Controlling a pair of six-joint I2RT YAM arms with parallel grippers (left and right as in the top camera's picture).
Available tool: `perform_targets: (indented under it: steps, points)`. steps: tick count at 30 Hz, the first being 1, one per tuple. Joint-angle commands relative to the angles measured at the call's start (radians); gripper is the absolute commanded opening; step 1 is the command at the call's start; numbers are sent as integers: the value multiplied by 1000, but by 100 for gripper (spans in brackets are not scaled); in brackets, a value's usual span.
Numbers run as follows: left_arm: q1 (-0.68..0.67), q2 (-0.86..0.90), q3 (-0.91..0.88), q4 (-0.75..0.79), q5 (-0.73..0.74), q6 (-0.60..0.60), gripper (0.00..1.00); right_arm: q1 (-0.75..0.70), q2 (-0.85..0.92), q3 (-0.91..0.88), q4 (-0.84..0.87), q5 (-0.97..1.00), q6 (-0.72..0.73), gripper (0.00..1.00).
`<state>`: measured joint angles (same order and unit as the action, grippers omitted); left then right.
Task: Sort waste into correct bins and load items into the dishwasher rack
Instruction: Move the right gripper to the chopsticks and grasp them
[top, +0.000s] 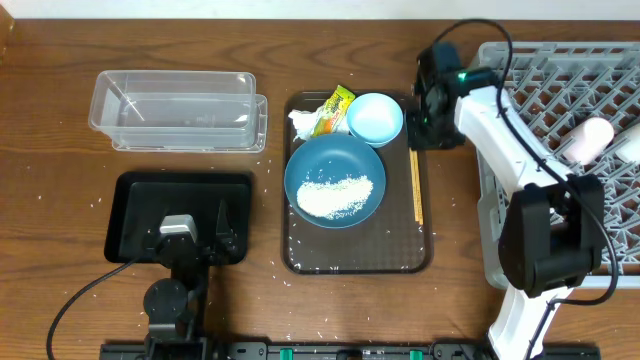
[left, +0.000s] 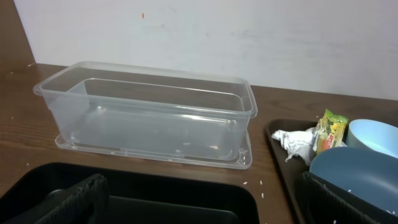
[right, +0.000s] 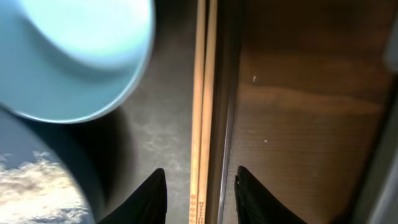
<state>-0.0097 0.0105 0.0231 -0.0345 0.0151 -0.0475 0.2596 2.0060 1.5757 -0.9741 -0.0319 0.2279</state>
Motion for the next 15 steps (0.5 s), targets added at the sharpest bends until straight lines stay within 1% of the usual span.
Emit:
perform_targets:
  steps: [1,5,11,15]
  points:
    - [0,-6,-19,-36,-27,12,98,17,9,-69,51,-43,19,35]
    - [0,-6,-19,-36,-27,12,98,26,9,-124,111,-55,19,36]
    - [0,-6,-19,-36,-27,12,98,48,9,-138,122,-7,19,27]
    - [0,-6,-19,-36,-27,12,98,77,9,-142,131,91,75,24]
